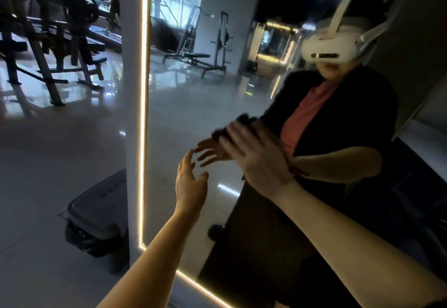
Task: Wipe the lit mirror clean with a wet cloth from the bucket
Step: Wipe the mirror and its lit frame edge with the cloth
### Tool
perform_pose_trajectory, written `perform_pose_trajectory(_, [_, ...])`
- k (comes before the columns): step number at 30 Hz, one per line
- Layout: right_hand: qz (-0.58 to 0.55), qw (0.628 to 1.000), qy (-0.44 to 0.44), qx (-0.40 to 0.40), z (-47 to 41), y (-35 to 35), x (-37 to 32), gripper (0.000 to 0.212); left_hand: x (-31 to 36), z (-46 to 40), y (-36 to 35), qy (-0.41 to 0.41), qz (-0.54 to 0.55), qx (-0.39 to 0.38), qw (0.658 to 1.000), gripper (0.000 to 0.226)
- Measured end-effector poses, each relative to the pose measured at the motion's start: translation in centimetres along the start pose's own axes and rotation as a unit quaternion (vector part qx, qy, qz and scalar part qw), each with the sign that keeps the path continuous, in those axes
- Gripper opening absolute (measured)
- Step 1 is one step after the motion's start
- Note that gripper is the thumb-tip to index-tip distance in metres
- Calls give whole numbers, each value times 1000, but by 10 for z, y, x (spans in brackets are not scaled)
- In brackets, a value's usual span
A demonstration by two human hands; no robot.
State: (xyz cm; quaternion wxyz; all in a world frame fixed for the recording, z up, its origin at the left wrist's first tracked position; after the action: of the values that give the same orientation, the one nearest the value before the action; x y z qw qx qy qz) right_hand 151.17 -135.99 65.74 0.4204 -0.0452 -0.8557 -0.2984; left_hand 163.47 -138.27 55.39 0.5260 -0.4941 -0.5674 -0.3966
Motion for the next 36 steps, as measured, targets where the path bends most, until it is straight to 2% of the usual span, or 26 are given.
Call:
perform_pose_trajectory(2, [-7, 992, -110, 58, 2, 21, 43, 52, 17, 3, -14, -46, -26, 8, 999, 66])
perform_pose_trajectory(3, [-10, 989, -127, 75, 12, 23, 49, 52, 25, 6, -21, -71, -46, 15, 996, 66])
perform_pose_trajectory(5, [-24, 995, -69, 61, 49, 10, 26, 46, 34, 15, -33, -112, -88, 22, 990, 69])
perform_pose_trajectory(6, [-33, 999, -14, 34, 71, -1, 7, 41, 36, 19, -38, -129, -105, 22, 986, 71])
perform_pose_trajectory(8, [-43, 995, 80, -35, 111, -17, -20, 45, 37, 26, -48, -164, -131, 20, 978, 76])
perform_pose_trajectory(10, [-33, 992, 102, -66, 124, -14, -12, 44, 41, 31, -57, -194, -149, 17, 969, 79])
perform_pose_trajectory(12, [-29, 999, 33, -23, 108, 8, 27, 40, 51, 34, -67, -215, -151, 20, 965, 80])
perform_pose_trajectory(15, [-27, 985, -146, 82, 95, 50, 99, 48, 67, 40, -84, -253, -149, 26, 956, 78])
perform_pose_trajectory(17, [-21, 978, -175, 109, 115, 52, 101, 46, 76, 48, -94, -291, -153, 19, 944, 74])
perform_pose_trajectory(18, [-18, 984, -147, 95, 129, 44, 90, 45, 79, 51, -99, -312, -160, 10, 937, 72])
perform_pose_trajectory(20, [-13, 999, -35, 31, 154, 25, 64, 41, 84, 53, -108, -342, -183, -10, 922, 70])
perform_pose_trajectory(22, [-3, 999, 38, -3, 159, 23, 66, 42, 95, 52, -115, -388, -209, -22, 897, 70])
perform_pose_trajectory(24, [7, 999, 18, 27, 134, 45, 99, 41, 119, 51, -120, -452, -227, -21, 863, 69])
perform_pose_trajectory(28, [24, 976, -174, 128, 80, 98, 194, 51, 171, 49, -127, -539, -238, -2, 808, 62])
perform_pose_trajectory(30, [18, 958, -242, 155, 74, 104, 206, 50, 184, 48, -128, -563, -248, 3, 788, 61])
perform_pose_trajectory(32, [16, 964, -223, 143, 80, 90, 177, 49, 187, 46, -124, -588, -256, 3, 768, 62])
perform_pose_trajectory(34, [16, 984, -142, 103, 88, 71, 136, 49, 185, 40, -116, -602, -265, -4, 753, 67])
perform_pose_trajectory(36, [18, 990, -103, 98, 83, 69, 128, 50, 190, 31, -109, -606, -276, -10, 746, 73])
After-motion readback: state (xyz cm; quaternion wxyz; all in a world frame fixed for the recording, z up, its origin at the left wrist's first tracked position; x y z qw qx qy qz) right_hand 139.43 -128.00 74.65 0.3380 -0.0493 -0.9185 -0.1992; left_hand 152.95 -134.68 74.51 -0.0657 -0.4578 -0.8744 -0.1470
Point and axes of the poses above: each hand's wrist, its own z-axis away from the middle knuckle, its own y-axis out of the back of the hand, x = y × z, the point moved 8 cm from there along -z, towards the middle knuckle, and after that the axes turned 2 degrees about y, right-handed, at the moved point
